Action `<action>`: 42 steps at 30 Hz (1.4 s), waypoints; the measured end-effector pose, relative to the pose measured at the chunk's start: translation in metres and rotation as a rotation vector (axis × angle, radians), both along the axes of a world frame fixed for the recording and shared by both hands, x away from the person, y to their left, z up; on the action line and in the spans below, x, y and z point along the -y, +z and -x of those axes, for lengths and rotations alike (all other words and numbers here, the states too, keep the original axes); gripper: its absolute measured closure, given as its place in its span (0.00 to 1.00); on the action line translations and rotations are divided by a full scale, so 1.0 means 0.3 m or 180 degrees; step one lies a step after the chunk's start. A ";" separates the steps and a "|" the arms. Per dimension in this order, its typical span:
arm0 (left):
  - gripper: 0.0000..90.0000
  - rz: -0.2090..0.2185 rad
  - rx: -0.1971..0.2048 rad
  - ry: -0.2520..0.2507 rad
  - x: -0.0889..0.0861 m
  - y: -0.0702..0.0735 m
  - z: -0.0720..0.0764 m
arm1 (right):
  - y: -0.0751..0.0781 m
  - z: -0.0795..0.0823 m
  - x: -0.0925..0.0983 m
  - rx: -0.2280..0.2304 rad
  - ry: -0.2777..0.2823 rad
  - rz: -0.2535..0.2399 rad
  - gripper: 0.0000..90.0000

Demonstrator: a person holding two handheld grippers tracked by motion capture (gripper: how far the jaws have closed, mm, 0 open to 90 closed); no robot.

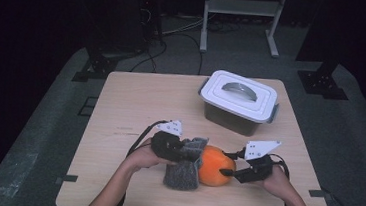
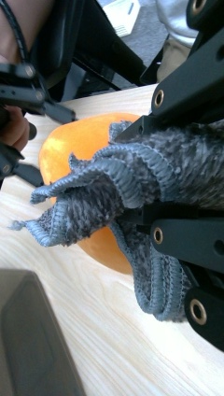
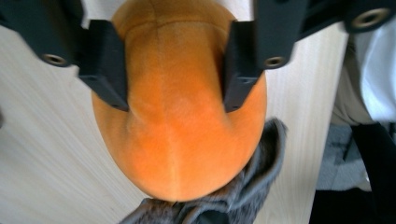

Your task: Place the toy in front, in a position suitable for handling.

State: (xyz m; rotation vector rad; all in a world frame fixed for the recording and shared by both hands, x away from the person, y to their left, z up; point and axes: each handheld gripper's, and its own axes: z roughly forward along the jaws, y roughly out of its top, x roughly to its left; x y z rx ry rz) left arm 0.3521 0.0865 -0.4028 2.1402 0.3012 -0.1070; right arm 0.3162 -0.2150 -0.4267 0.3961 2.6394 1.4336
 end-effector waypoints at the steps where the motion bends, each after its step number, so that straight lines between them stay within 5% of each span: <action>1: 0.77 -0.0004 0.0004 -0.0010 0.006 0.002 0.000 | 0.010 0.002 -0.006 -0.0071 -0.0026 -0.0002 0.35; 7: 0.77 0.0022 0.0008 -0.0074 0.024 0.012 0.003 | 0.039 0.021 -0.047 -0.0006 -0.0134 0.0099 0.24; 14: 0.77 -0.0068 -0.0061 -0.0010 -0.013 -0.007 -0.012 | 0.001 0.005 -0.023 0.0084 -0.0058 0.0091 0.48; 20: 0.77 0.0059 -0.0152 -0.0056 -0.018 -0.028 -0.003 | 0.001 0.015 -0.019 0.0203 0.0034 0.0075 0.61; 24: 0.78 0.0151 -0.0151 -0.0099 -0.045 -0.002 -0.002 | 0.016 0.004 -0.031 0.0189 0.0116 -0.0175 0.63; 32: 0.78 0.0213 -0.0026 -0.0188 -0.058 0.068 0.016 | 0.017 -0.023 -0.127 0.0168 0.0325 -0.0241 0.63; 39: 0.78 0.0048 0.0032 -0.0123 -0.063 0.043 0.012 | 0.000 -0.035 -0.120 0.0167 0.0351 -0.0166 0.62; 42: 0.77 0.0127 -0.0026 -0.0056 -0.074 0.022 0.003 | -0.015 -0.042 -0.084 0.0138 0.0291 -0.0164 0.62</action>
